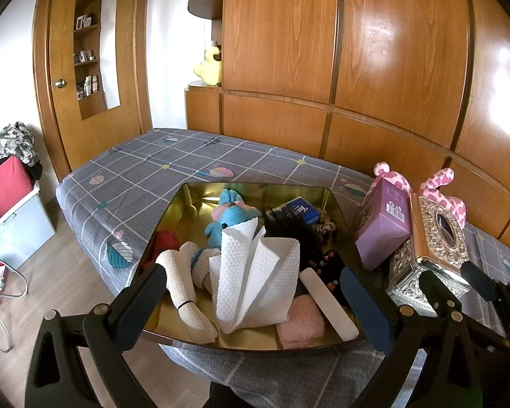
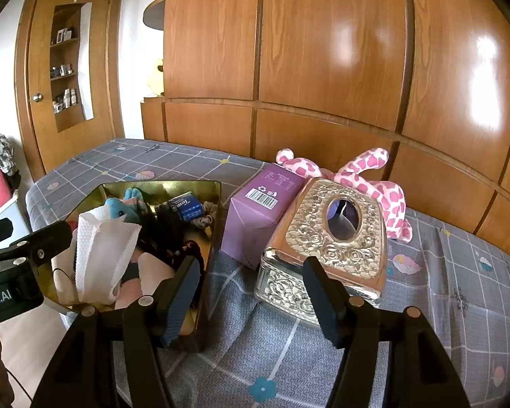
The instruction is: Organize soft objects
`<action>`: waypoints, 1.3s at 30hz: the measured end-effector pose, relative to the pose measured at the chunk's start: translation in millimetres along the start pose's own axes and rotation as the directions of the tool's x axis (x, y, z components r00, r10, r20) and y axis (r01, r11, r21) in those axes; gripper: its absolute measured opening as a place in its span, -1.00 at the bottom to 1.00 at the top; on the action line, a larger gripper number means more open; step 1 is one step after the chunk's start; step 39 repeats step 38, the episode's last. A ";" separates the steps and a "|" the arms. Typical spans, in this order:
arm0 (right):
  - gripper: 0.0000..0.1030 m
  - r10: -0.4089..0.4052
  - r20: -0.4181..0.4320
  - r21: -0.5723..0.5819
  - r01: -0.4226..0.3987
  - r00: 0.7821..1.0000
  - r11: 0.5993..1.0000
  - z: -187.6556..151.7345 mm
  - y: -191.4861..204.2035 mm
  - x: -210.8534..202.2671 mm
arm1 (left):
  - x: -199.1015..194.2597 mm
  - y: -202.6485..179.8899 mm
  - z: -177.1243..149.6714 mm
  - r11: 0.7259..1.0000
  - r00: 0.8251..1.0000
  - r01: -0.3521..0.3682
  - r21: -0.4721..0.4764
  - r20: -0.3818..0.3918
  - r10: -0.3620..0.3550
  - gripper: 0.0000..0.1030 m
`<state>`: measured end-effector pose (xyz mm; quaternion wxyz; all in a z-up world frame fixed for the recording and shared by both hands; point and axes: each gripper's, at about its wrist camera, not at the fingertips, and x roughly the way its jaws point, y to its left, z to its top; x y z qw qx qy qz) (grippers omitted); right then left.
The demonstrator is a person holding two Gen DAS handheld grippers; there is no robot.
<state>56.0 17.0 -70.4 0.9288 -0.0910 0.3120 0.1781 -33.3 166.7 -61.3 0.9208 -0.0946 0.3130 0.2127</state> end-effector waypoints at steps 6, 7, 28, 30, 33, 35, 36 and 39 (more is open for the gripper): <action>0.24 0.000 -0.001 0.003 0.000 1.000 1.000 0.2 -0.4 0.0 | -0.3 0.3 0.1 1.000 1.000 -0.001 0.000 -0.001 0.001 0.99; 0.24 -0.001 -0.001 0.003 0.001 1.000 1.000 0.2 -0.4 0.2 | -0.3 0.4 0.0 1.000 1.000 -0.001 0.000 -0.001 0.001 0.99; 0.24 -0.006 -0.003 0.008 0.006 1.000 1.000 -0.4 -1.2 0.2 | -1.0 -0.3 -0.2 1.000 1.000 -0.001 0.002 0.001 0.001 0.99; 0.24 -0.005 -0.003 0.009 0.005 1.000 1.000 -0.5 -1.3 0.0 | -2.2 -0.4 -0.5 1.000 1.000 0.000 0.001 0.006 0.000 0.99; 0.24 -0.007 -0.004 0.015 0.008 1.000 1.000 -1.7 -2.2 0.4 | -4.5 -0.9 -0.8 1.000 1.000 0.004 0.001 0.022 -0.004 0.99; 0.24 -0.008 -0.004 0.018 0.008 1.000 1.000 -2.0 -3.2 0.3 | -5.7 -1.4 -0.6 1.000 1.000 0.009 0.001 0.024 -0.009 0.99; 0.24 -0.009 -0.002 0.020 0.009 1.000 1.000 -2.1 -3.8 0.1 | -6.0 -1.8 -0.6 1.000 1.000 0.008 0.002 0.026 -0.008 0.99; 0.24 -0.007 0.004 0.028 0.007 1.000 1.000 -2.4 -6.6 -1.8 | -6.0 -3.0 -0.9 1.000 1.000 0.018 0.008 0.024 -0.019 0.99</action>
